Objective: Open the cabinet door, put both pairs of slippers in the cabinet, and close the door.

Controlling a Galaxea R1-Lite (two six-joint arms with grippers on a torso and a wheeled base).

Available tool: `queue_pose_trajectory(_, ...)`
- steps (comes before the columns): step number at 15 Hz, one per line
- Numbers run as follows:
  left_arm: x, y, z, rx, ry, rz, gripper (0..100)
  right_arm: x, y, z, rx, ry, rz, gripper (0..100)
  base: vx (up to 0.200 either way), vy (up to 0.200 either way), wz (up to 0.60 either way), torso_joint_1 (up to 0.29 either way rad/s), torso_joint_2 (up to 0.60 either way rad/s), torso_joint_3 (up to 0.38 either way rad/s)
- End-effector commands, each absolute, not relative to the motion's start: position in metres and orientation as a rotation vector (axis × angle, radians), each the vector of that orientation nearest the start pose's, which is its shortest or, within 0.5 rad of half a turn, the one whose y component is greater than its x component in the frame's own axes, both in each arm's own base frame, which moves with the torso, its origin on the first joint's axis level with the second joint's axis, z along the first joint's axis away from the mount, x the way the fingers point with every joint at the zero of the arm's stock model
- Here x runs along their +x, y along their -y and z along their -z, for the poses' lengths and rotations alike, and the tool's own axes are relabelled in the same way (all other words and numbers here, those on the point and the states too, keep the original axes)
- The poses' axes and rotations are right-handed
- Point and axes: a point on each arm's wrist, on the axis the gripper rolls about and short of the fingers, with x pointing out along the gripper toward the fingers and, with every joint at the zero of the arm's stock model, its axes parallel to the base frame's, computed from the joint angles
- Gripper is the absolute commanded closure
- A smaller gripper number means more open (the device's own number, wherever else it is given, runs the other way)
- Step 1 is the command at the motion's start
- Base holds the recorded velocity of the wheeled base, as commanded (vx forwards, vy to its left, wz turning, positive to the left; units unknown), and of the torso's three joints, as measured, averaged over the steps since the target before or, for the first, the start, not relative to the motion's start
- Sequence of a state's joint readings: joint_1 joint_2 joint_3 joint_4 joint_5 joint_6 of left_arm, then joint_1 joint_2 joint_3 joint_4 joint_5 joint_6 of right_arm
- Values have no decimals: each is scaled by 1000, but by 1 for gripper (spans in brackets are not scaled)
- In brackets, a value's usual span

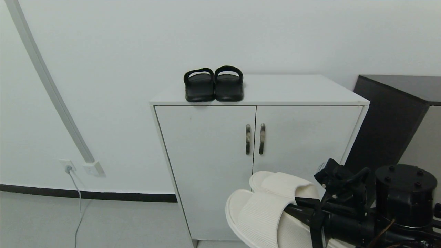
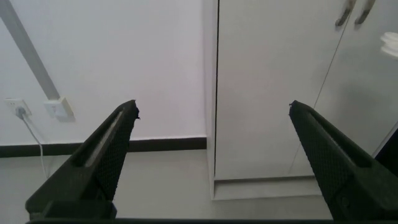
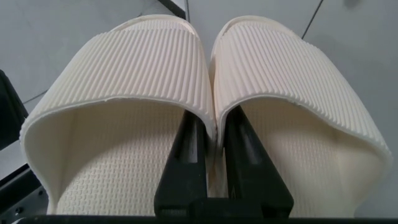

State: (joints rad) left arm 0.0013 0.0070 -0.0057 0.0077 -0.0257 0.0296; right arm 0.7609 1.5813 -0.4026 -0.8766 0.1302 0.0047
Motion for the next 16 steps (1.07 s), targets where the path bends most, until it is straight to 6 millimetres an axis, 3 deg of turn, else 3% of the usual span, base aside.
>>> queue_pose_trajectory(1,-24,1,-83,35,5,28,0,170,-166,-134,-100,-306,-885,100,0,0,0,-115,461,339)
queue_pose_trajectory(3,-21,2,-116,3,6,66,0,171,-167,-132,-103,-313,-885,100,0,0,0,-110,456,354)
queue_pose_trajectory(5,-6,4,-144,-16,-62,155,0,171,-167,-133,-98,-301,-884,100,0,0,0,-83,447,364)
queue_pose_trajectory(8,26,6,-166,-27,-104,289,0,171,-166,-132,-99,-305,-884,100,0,0,0,-46,390,343)
queue_pose_trajectory(12,71,11,-191,-35,-124,442,0,168,-167,-134,-104,-290,-892,100,0,0,0,-10,67,61)
queue_pose_trajectory(16,112,41,-225,-23,-95,698,0,168,-167,-132,-115,-296,-891,100,0,0,0,0,0,0)
